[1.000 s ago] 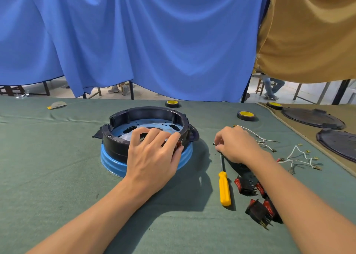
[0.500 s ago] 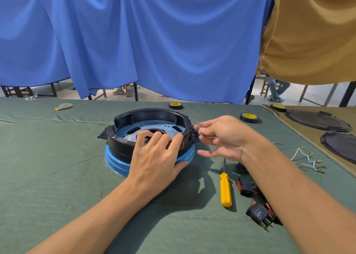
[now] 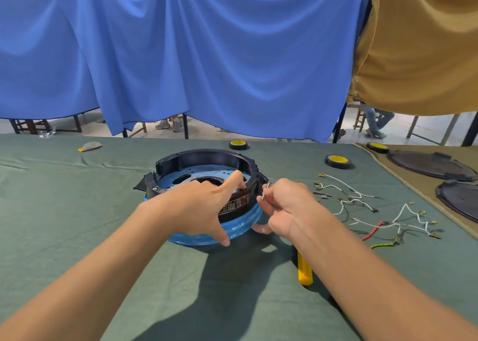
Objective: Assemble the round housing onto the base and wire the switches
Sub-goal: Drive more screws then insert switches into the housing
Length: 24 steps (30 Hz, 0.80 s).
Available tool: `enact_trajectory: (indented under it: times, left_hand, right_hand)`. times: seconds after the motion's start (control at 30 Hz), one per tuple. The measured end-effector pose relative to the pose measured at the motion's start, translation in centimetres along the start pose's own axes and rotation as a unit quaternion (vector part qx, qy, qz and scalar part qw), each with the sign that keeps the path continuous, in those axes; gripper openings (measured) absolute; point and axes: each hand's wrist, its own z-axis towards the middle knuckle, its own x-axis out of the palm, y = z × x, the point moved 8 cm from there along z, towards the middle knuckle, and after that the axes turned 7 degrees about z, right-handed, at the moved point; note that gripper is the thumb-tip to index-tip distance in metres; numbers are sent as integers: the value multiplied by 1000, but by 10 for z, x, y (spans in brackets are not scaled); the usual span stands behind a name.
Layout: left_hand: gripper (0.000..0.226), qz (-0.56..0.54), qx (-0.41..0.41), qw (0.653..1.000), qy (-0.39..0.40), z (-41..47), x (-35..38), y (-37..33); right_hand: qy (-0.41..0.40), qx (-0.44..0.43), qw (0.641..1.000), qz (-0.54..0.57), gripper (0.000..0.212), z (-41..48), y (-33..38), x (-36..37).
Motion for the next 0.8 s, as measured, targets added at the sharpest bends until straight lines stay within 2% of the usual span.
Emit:
enact_trajectory:
  times: [0.1, 0.3, 0.57, 0.63, 0.8]
  left_hand:
    - [81, 12, 7, 999, -29, 1, -1, 1]
    - [79, 3, 9, 999, -40, 2, -3, 4]
    - [78, -32, 1, 998, -54, -3, -16, 10]
    - [78, -2, 3, 998, -64, -3, -17, 5]
    - [90, 125, 4, 977, -174, -7, -31, -11]
  right_hand:
    - [-18, 6, 1000, 2, 22, 1, 0, -3]
    - [-35, 3, 999, 15, 25, -1, 0, -3]
    - [-13, 3, 998, 67, 25, 7, -9, -2]
    - [-14, 13, 998, 67, 22, 10, -12, -4]
    - [-11, 14, 997, 80, 24, 11, -7, -4]
